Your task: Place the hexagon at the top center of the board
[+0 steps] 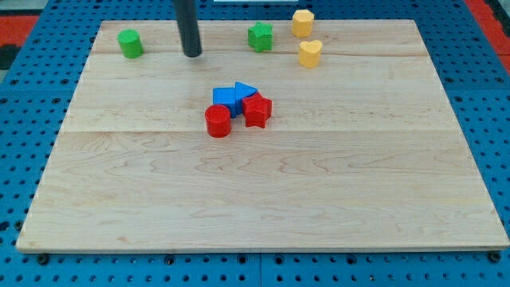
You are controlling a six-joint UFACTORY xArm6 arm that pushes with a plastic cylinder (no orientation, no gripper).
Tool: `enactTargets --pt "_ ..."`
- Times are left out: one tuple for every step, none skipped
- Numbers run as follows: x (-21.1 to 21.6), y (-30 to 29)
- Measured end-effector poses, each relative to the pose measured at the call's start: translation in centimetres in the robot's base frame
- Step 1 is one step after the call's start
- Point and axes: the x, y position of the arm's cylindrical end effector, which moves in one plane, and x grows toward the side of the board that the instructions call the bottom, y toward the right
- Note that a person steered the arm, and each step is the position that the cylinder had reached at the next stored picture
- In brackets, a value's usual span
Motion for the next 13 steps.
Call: enactTargets --pt "1.9 4.4" --pt "3.4 12.9" --pt "7.9 21.6" --pt "6.2 31.0" --pt "-0.9 33.7" --pt "-7.6 32.8" --pt "-8.1 32.4" --pt "-8.1 30.7" --pt "-8.1 30.3" --pt "-8.1 29.1" --pt "-8.1 26.3" --pt "-8.1 24.2" --pt "-8.1 23.3"
